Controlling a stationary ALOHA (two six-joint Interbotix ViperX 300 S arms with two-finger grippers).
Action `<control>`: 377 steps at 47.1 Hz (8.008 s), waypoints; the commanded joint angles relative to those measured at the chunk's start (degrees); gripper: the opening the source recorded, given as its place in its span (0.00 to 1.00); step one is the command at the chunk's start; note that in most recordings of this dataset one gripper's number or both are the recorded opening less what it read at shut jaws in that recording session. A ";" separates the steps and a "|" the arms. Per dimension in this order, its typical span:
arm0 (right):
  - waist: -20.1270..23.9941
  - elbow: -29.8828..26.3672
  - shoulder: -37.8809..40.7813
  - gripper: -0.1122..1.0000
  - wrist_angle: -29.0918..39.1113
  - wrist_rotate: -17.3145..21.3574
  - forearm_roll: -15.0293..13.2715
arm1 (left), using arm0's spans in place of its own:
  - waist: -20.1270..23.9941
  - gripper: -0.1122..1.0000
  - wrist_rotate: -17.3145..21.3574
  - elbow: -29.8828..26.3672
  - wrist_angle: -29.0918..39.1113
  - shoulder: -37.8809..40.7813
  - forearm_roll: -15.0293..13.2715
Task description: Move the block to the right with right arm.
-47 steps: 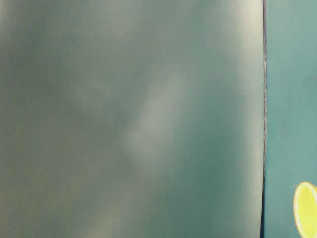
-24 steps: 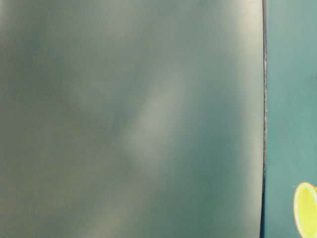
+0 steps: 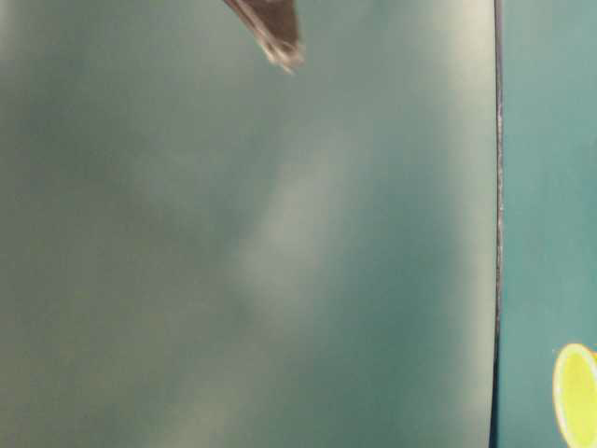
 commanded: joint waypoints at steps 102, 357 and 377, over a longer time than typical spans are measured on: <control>0.88 -13.54 23.20 0.47 17.05 -0.70 -0.70 | -0.18 0.10 0.18 -2.20 2.99 -1.85 0.18; 0.88 -7.12 -37.35 0.47 80.86 2.02 2.72 | -0.18 0.10 -0.88 -2.37 6.06 -2.99 0.26; 0.97 -7.12 -37.44 0.47 80.86 1.93 2.72 | -0.18 0.10 -0.88 -2.37 5.98 -2.99 0.26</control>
